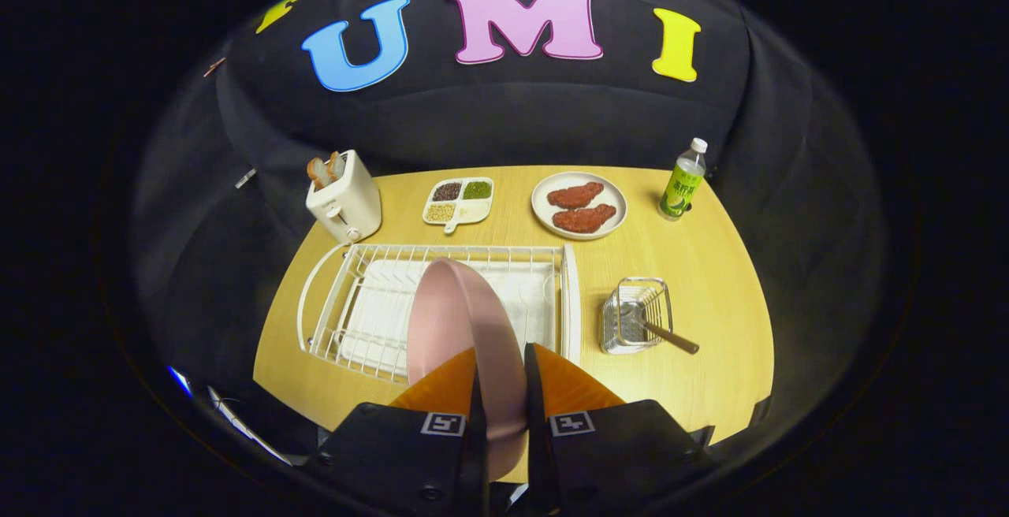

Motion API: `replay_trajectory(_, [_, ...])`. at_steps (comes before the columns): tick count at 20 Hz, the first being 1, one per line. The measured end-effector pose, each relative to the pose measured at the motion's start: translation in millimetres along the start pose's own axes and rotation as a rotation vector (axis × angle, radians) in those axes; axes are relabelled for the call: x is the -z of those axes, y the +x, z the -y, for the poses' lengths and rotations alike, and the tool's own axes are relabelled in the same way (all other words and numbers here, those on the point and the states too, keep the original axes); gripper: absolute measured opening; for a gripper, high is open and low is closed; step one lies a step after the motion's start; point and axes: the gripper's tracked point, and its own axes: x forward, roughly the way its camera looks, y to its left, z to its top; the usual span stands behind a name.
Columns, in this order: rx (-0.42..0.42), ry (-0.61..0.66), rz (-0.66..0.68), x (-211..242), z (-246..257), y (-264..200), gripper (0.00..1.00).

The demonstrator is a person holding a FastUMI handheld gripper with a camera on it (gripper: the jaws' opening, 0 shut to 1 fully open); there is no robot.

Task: Take the plate from the dish rack, then take the spoon from the basket and place it into the plate.

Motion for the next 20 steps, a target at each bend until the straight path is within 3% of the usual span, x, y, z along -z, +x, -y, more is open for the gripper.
replay_trajectory(5, [-0.119, 0.083, -0.118, 91, 4, -10, 0.24])
replay_trajectory(9, [-0.115, 0.071, -0.175, 148, 12, 5, 0.24])
replay_trajectory(14, [-0.208, 0.174, -0.22, 176, -4, 33, 0.24])
replay_trajectory(20, [-0.22, 0.233, -0.225, 186, 5, 69, 0.24])
